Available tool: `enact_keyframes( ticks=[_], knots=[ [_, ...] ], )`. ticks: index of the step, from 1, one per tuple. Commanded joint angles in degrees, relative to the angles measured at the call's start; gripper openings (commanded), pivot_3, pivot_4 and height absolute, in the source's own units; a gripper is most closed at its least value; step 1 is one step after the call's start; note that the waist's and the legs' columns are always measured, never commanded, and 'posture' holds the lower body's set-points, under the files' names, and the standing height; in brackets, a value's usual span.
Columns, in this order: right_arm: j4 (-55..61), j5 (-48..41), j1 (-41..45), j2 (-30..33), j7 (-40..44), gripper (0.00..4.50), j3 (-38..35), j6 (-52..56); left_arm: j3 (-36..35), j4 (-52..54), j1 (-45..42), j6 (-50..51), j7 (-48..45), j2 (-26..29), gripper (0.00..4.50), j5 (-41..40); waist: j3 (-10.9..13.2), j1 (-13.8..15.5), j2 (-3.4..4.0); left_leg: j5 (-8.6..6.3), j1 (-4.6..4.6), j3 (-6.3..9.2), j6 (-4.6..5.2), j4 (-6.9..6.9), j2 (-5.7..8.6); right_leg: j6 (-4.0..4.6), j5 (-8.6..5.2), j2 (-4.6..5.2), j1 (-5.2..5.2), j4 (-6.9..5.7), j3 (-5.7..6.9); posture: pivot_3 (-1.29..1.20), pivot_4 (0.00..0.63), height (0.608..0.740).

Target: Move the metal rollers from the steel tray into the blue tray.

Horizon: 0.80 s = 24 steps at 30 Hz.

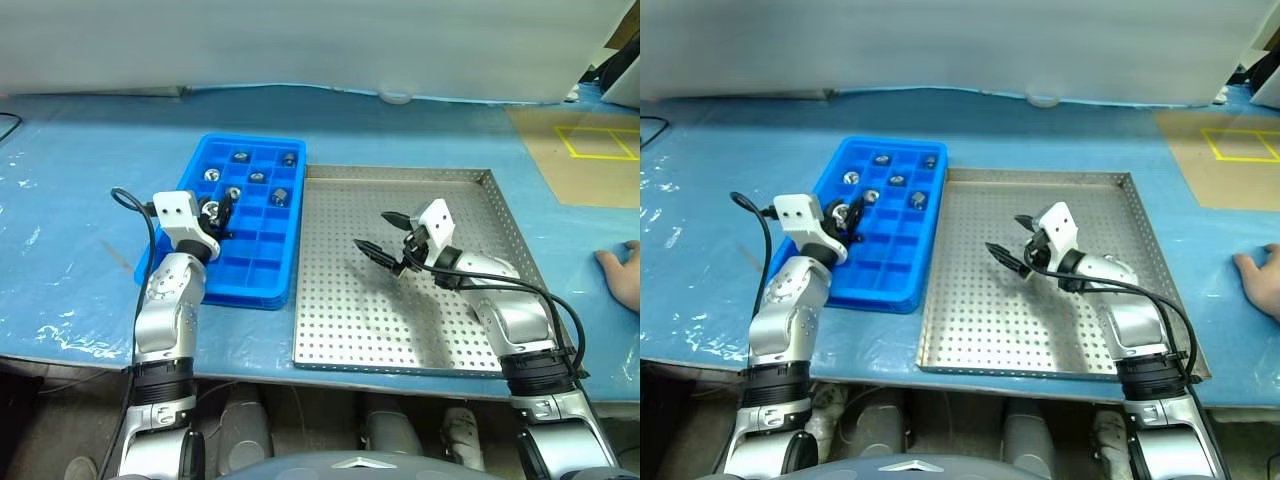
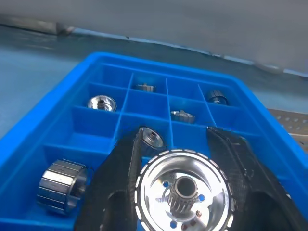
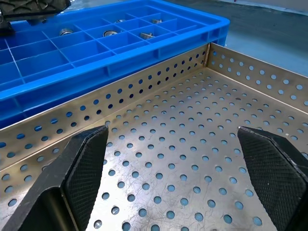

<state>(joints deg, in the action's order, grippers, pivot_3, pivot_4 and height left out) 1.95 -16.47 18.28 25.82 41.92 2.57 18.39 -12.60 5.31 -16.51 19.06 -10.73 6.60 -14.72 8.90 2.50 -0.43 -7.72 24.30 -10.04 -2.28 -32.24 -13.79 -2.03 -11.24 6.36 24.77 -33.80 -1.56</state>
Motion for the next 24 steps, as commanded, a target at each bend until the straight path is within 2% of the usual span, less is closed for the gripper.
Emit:
enact_keyframes(
  ticks=[1, 12, 17, 24],
  knots=[
    [0.52, -0.05, 0.27, -0.17, 0.49, 4.5, -0.34, -1.43, 0.01, 3.68, 1.12, 2.47, 1.86, 1.13, 1.73, 0.23, 0.0, -0.03, 0.0, 0.01, -0.02, 0.0, -0.01, 0.02, 0.0, 0.0, 0.0, -0.01, 0.0, 0.0, 0.0, -0.1, 0.15, 0.74],
    [-0.8, 0.58, 0.96, -0.77, 1.69, 4.5, 0.45, -1.71, 0.63, 11.33, 8.31, 7.24, 5.96, 1.16, 1.73, 0.27, 0.0, -0.01, -0.02, 0.03, 0.09, 0.0, -0.05, 0.09, -0.04, 0.0, 0.0, -0.06, 0.16, 0.03, -0.01, -0.07, 0.15, 0.74],
    [-1.12, 0.71, 1.04, -1.18, 2.12, 4.5, 0.7, -1.8, 1.35, 11.28, 9.08, 9.49, 6.7, 1.0, 1.73, 0.24, 0.0, -0.17, -0.02, 0.03, 0.07, 0.0, -0.06, 0.15, -0.05, -0.01, -0.01, -0.09, 0.19, 0.04, -0.02, -0.06, 0.15, 0.74],
    [-1.35, 1.56, 1.4, -0.93, 1.73, 4.5, 0.16, -2.12, -0.29, 9.63, 6.86, 11.15, 7.34, 0.02, 4.02, -2.41, 0.0, -0.09, -0.01, 0.0, 0.06, 0.0, -0.09, 0.14, -0.05, -0.01, -0.01, -0.1, 0.2, 0.05, -0.03, -0.07, 0.15, 0.74]
  ],
)
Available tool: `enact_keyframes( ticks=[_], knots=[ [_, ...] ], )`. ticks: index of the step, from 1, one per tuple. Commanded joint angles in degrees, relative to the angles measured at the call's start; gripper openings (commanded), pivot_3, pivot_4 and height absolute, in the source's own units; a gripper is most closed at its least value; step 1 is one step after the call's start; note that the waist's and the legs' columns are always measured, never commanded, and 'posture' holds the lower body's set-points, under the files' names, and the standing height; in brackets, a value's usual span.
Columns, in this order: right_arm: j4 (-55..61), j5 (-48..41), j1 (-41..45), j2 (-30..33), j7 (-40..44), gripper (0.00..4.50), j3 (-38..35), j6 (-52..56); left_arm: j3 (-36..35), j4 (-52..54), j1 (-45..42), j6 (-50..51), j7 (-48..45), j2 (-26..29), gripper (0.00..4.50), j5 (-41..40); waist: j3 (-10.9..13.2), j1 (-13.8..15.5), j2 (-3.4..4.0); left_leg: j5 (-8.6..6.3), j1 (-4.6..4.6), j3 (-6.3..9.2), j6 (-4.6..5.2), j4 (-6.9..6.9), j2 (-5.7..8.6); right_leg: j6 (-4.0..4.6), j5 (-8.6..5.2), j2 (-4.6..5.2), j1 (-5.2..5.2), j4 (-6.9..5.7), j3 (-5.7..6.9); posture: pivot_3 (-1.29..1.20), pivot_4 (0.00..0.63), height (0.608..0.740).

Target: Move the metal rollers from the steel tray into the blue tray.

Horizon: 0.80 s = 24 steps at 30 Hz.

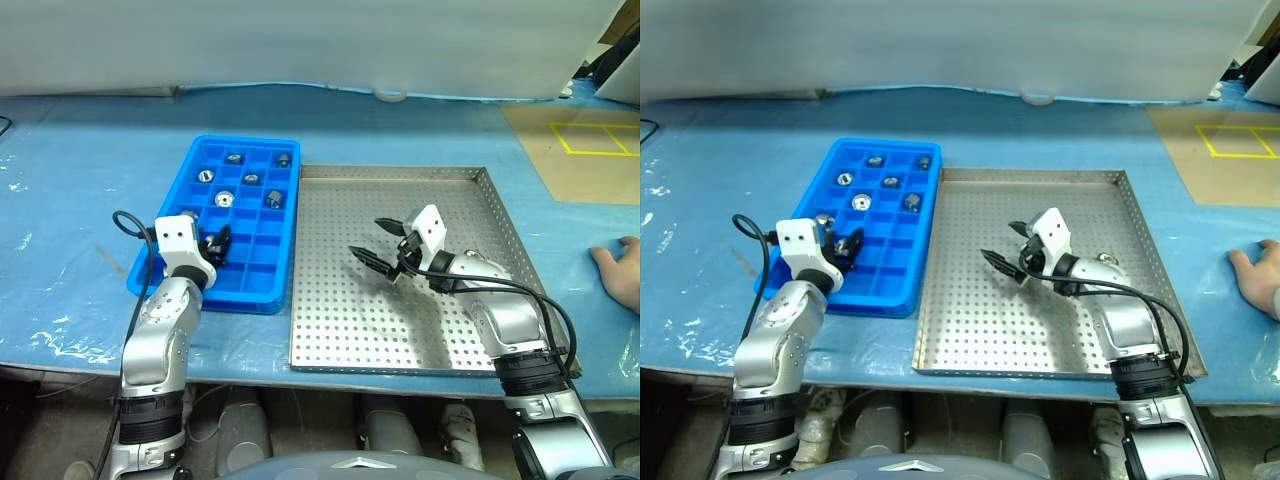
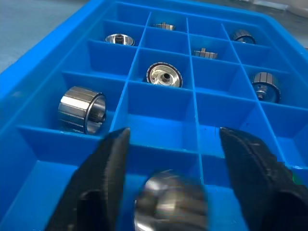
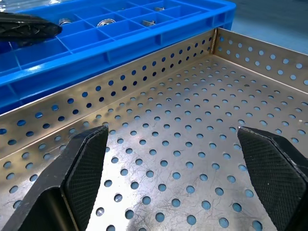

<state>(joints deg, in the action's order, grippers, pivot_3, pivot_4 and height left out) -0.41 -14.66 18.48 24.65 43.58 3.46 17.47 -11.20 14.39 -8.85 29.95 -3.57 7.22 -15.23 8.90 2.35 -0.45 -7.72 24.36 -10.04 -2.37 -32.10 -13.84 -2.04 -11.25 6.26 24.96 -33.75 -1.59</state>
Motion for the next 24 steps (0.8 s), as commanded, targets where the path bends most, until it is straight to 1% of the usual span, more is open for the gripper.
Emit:
enact_keyframes(
  ticks=[1, 2, 5, 9, 12, 15, 19, 22, 24],
  knots=[
    [1.04, -0.22, 1.19, 0.29, 0.02, 4.5, -0.86, -1.15, -1.8, 0.49, -1.41, 0.16, -0.46, -0.79, 4.37, -2.91, 0.0, 0.1, 0.0, 0.0, 0.0, 0.0, 0.0, -0.01, 0.0, 0.0, 0.0, 0.0, 0.0, -0.02, 0.0, -0.07, 0.15, 0.74],
    [0.93, -0.13, 1.21, 0.42, -0.06, 4.5, -1.08, -1.29, -1.5, 0.15, -2.48, -0.51, -1.28, -0.86, 4.44, -3.58, 0.0, 0.12, 0.0, 0.02, 0.0, 0.0, -0.02, -0.01, 0.0, 0.0, 0.0, 0.0, -0.01, -0.04, 0.0, -0.08, 0.15, 0.74],
    [0.52, -0.07, 1.44, 0.6, -0.38, 4.5, -1.74, -1.66, 0.49, -1.79, -6.39, -2.94, -4.81, -0.51, 4.44, -4.54, 0.0, 0.22, 0.0, 0.04, -0.02, 0.0, -0.05, -0.05, 0.0, -0.01, 0.02, 0.01, -0.02, -0.11, -0.01, -0.08, 0.15, 0.74],
    [0.95, -0.41, 1.69, 0.85, -1.2, 4.5, -3.03, -1.68, 3.91, -4.97, -12.98, -5.14, -14.26, 0.16, 4.44, -7.63, 0.0, 0.53, -0.01, 0.05, 0.0, 0.0, -0.05, -0.14, 0.05, -0.06, 0.11, 0.04, -0.06, -0.11, -0.03, -0.1, 0.15, 0.74],
    [1.81, -0.78, 1.43, 1.53, -1.13, 4.5, -3.62, -1.07, 5.77, -6.89, -16.51, -2.29, -21.36, 1.3, 4.44, -11.51, 0.0, 0.37, 0.0, 0.05, -0.02, 0.0, -0.05, -0.12, 0.06, -0.05, 0.12, 0.04, -0.05, -0.09, -0.06, -0.12, 0.15, 0.74],
    [2.33, -1.28, 1.28, 2.32, -1.3, 4.5, -4.84, -0.53, 7.28, -9.62, -19.5, -3.05, -27.58, 2.41, 4.44, -13.17, 0.0, 0.14, 0.0, 0.09, 0.01, 0.0, -0.11, -0.03, 0.04, -0.05, 0.12, -0.01, 0.06, -0.1, -0.07, -0.13, 0.15, 0.74],
    [3.7, -1.72, -0.18, 5.03, -1.28, 4.5, -7.48, 0.96, 14.18, -18.1, -24.11, -7.04, -40.15, 5.64, 4.44, -9.83, -0.01, 0.24, 0.01, 0.09, -0.04, 0.0, -0.11, -0.05, 0.05, -0.04, 0.12, -0.01, 0.02, -0.13, -0.09, -0.16, 0.15, 0.74],
    [3.73, -1.59, -1.05, 7.42, -1.23, 4.5, -8.63, 2.75, 18.91, -26.66, -27.19, -12.64, -46.04, 5.4, 4.44, -5.89, -0.01, 0.27, 0.02, 0.08, -0.25, -0.01, -0.08, -0.1, 0.1, -0.04, 0.12, 0.05, -0.24, -0.1, -0.12, -0.18, 0.15, 0.74],
    [3.83, -2.4, -0.91, 8.98, -1.12, 4.5, -9.76, 4.87, 21.65, -32.35, -29.96, -16.43, -49.18, 4.08, 4.44, -3.37, -0.01, 0.1, 0.02, 0.07, -0.29, -0.01, -0.08, -0.1, 0.1, -0.04, 0.12, 0.06, -0.3, -0.09, -0.12, -0.2, 0.15, 0.74]
  ],
)
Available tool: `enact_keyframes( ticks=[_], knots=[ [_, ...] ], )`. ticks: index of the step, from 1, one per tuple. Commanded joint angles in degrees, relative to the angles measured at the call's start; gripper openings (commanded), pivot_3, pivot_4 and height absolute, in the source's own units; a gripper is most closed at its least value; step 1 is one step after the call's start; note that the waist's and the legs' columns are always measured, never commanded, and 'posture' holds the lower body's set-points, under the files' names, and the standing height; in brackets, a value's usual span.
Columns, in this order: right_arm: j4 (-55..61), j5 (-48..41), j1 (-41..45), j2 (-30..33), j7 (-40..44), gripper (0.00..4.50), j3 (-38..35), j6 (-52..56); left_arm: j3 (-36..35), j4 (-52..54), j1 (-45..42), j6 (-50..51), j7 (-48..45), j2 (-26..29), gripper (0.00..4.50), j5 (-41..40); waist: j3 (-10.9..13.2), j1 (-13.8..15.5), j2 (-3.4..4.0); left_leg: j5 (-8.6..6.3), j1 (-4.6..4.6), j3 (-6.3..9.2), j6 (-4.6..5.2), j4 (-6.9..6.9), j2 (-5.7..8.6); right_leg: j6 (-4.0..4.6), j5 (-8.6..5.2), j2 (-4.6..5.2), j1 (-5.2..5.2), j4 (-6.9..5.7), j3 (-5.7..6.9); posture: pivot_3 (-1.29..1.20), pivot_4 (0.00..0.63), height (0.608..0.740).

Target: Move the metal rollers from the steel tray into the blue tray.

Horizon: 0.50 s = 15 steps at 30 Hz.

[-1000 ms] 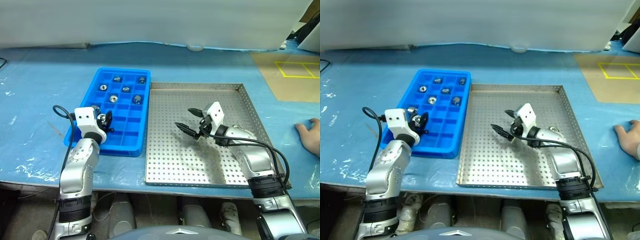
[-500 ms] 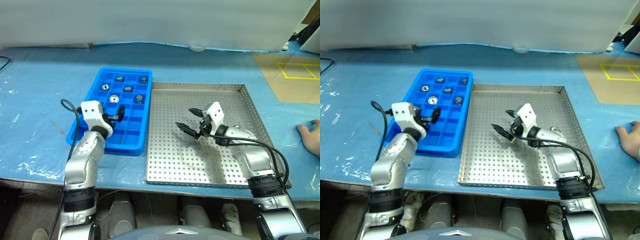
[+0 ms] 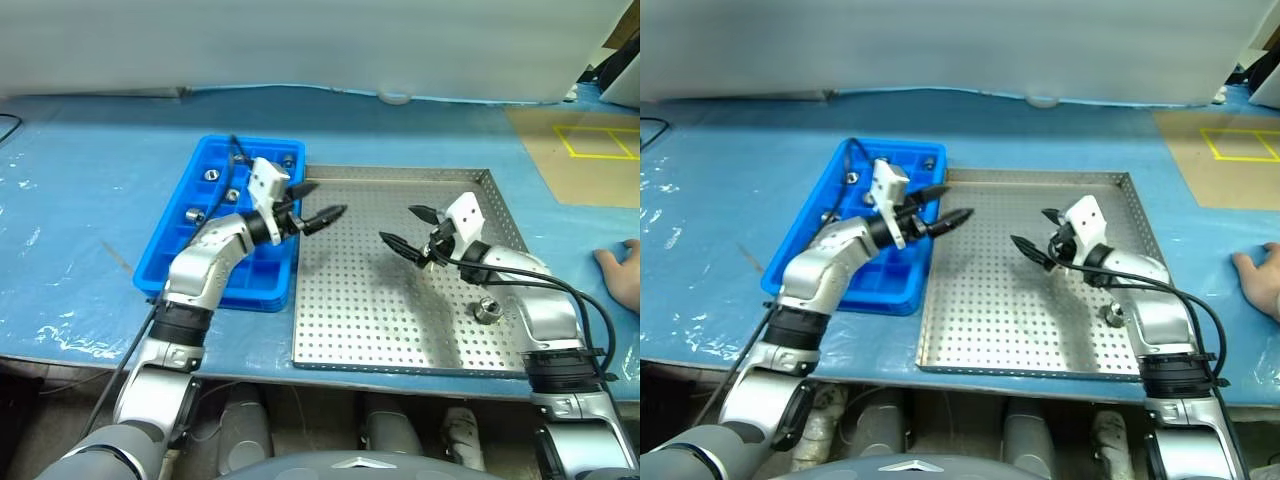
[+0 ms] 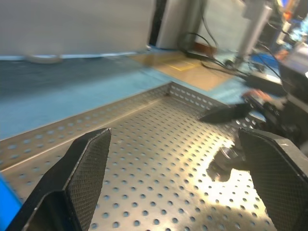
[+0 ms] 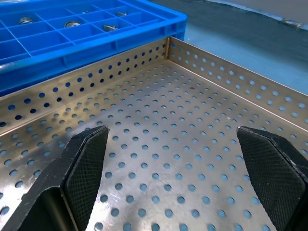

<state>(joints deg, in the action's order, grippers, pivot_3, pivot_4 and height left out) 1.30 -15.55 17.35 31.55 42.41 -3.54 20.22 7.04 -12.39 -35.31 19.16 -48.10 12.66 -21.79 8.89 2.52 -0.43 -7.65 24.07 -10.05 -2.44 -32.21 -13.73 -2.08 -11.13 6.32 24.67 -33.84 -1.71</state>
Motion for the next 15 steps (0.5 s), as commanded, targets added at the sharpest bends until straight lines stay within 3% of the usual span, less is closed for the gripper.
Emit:
enact_keyframes(
  ticks=[1, 8, 15],
  knots=[
    [2.16, -1.78, 0.36, 2.8, 0.02, 4.5, -3.18, 3.38, 4.21, -8.39, -5.04, -7.35, -5.79, -2.4, 4.44, 4.03, 0.0, -0.1, 0.01, 0.0, 0.0, 0.0, 0.0, 0.0, 0.0, 0.0, 0.0, 0.0, 0.0, -0.01, 0.0, -0.2, 0.15, 0.74],
    [-0.05, 0.92, 0.42, 5.66, -1.54, 4.5, -2.06, 7.16, 7.71, -24.22, -12.64, -17.99, -10.11, -9.75, 4.44, 9.79, -0.01, -0.23, 0.03, 0.0, -0.02, 0.0, 0.01, 0.0, 0.0, 0.01, 0.01, -0.01, 0.01, -0.02, -0.01, -0.23, 0.15, 0.74],
    [1.02, 1.48, -1.09, 5.85, 0.37, 4.5, 2.13, 12.22, 4.55, -23.9, -12.11, -17.88, -12.19, -11.17, 4.44, 8.09, -0.03, -0.33, 0.06, -0.02, -0.07, -0.02, 0.04, -0.01, -0.02, 0.02, 0.01, -0.01, 0.0, -0.04, -0.04, -0.22, 0.15, 0.74]
  ],
)
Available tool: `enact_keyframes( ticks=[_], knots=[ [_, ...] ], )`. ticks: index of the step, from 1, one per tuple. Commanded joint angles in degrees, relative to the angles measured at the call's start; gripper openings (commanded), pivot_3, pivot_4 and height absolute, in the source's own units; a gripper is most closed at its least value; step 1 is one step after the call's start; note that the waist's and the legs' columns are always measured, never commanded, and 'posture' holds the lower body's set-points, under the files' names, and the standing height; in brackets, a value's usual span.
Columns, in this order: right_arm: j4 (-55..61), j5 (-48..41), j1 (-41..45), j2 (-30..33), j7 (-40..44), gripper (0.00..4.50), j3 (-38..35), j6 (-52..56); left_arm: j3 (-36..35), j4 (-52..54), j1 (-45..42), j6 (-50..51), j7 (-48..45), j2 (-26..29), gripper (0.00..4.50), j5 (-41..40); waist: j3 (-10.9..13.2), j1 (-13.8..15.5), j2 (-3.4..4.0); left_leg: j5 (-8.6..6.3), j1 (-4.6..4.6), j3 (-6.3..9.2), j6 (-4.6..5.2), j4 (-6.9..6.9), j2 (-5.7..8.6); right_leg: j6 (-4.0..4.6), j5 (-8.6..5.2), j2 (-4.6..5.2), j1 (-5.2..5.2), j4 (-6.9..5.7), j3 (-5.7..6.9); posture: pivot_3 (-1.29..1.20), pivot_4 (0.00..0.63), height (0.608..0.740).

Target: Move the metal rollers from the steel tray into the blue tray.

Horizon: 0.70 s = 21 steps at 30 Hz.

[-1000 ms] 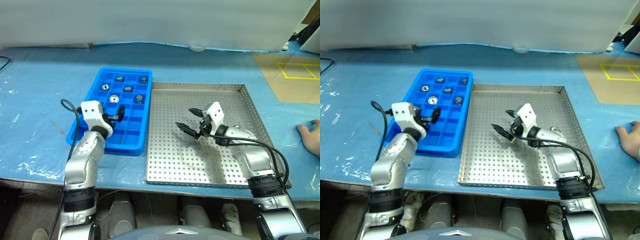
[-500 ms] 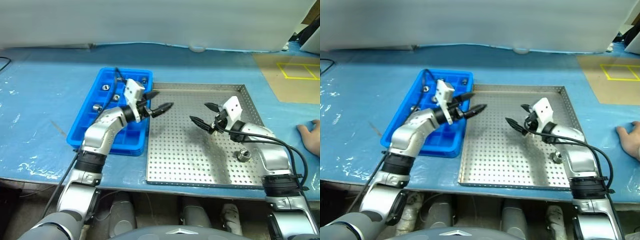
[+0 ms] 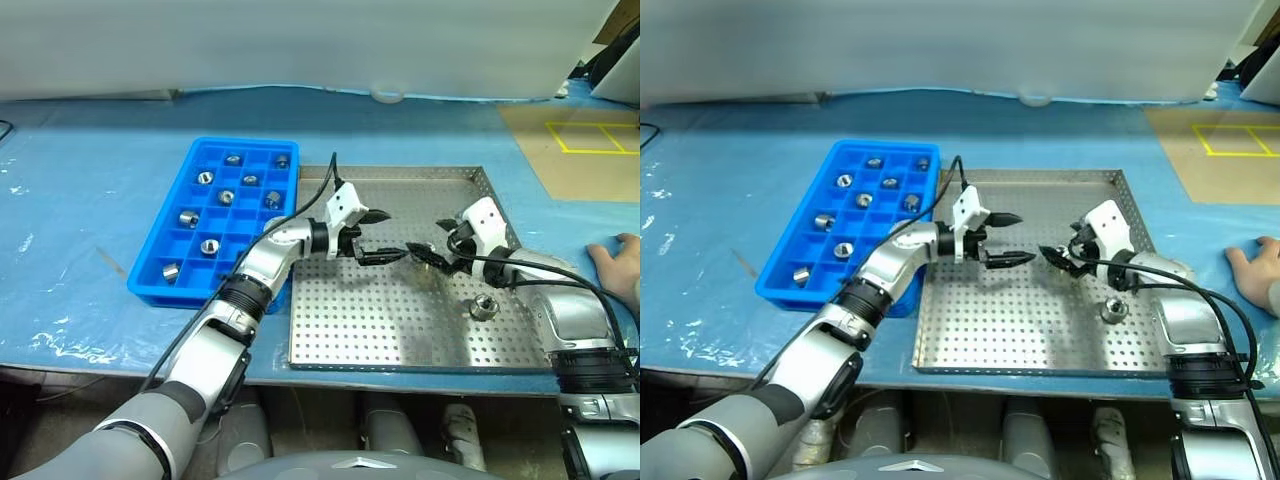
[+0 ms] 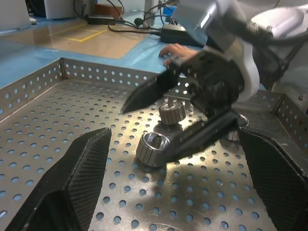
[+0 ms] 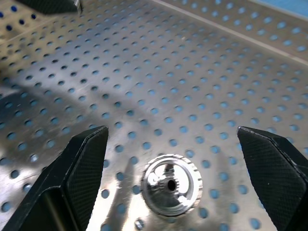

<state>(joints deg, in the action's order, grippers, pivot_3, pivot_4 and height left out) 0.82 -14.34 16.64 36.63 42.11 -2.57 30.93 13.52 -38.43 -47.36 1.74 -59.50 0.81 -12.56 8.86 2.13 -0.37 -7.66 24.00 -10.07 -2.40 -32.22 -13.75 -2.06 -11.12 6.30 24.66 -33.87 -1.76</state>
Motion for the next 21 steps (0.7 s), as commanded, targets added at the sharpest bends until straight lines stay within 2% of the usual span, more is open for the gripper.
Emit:
enact_keyframes(
  ticks=[1, 5, 6, 8, 14, 15, 21],
  knots=[
    [1.35, 0.33, -0.26, 0.57, 0.73, 4.5, 1.8, 2.37, -2.08, 2.33, 0.31, -0.43, -0.89, 1.23, 4.44, -0.81, 0.0, 0.11, 0.0, 0.0, 0.0, 0.0, 0.0, 0.0, 0.0, 0.01, 0.0, 0.01, -0.01, 0.0, 0.0, -0.22, 0.15, 0.74],
    [-0.52, 2.38, 0.5, 0.86, -0.71, 4.5, 4.11, 5.79, -2.75, 4.03, 1.68, 0.37, -0.55, 2.66, 4.44, -0.67, 0.0, 0.2, 0.01, 0.0, -0.01, -0.01, 0.0, -0.02, 0.0, 0.03, 0.01, 0.01, -0.03, 0.0, 0.0, -0.2, 0.15, 0.74],
    [-1.66, 3.21, 0.62, 1.02, -1.13, 4.32, 4.58, 6.23, -3.09, 4.66, 2.03, 0.76, -0.3, 3.01, 4.48, -0.84, 0.0, 0.21, 0.01, 0.0, -0.02, -0.01, 0.0, -0.01, 0.0, 0.03, 0.01, 0.01, -0.03, 0.0, 0.01, -0.19, 0.15, 0.74],
    [-2.34, 3.23, 0.59, 0.93, -0.85, 3.85, 4.52, 6.53, -3.66, 6.03, 2.73, 1.48, 0.04, 3.78, 4.5, -1.0, -0.01, 0.25, 0.01, 0.0, -0.03, -0.01, 0.0, -0.01, 0.01, 0.03, 0.01, 0.01, -0.04, 0.01, 0.0, -0.19, 0.15, 0.74],
    [-0.81, 1.62, 1.75, -0.37, -0.19, 1.75, 3.05, 5.7, -3.79, 10.35, 5.1, 3.76, 0.35, 4.57, 4.5, -1.22, -0.01, 0.25, 0.01, 0.0, -0.09, -0.01, -0.01, 0.02, -0.02, 0.03, 0.01, 0.0, -0.08, 0.02, 0.01, -0.18, 0.15, 0.74],
    [-0.6, 1.63, 1.89, -0.67, -0.01, 1.58, 3.01, 4.46, -3.54, 11.19, 5.69, 4.08, 0.34, 4.57, 4.5, -1.16, -0.01, 0.26, 0.01, 0.0, -0.09, -0.01, -0.01, 0.02, -0.02, 0.03, 0.01, 0.0, -0.08, 0.02, 0.01, -0.18, 0.15, 0.74],
    [1.54, 1.45, 1.65, -2.63, 1.94, 1.58, 3.9, 0.34, -3.32, 12.5, 6.63, 5.13, 0.54, 4.48, 4.5, -0.78, 0.0, 0.28, 0.02, 0.0, -0.05, -0.02, -0.01, 0.04, -0.02, 0.03, 0.01, 0.0, -0.04, 0.03, 0.01, -0.18, 0.15, 0.74]
  ],
)
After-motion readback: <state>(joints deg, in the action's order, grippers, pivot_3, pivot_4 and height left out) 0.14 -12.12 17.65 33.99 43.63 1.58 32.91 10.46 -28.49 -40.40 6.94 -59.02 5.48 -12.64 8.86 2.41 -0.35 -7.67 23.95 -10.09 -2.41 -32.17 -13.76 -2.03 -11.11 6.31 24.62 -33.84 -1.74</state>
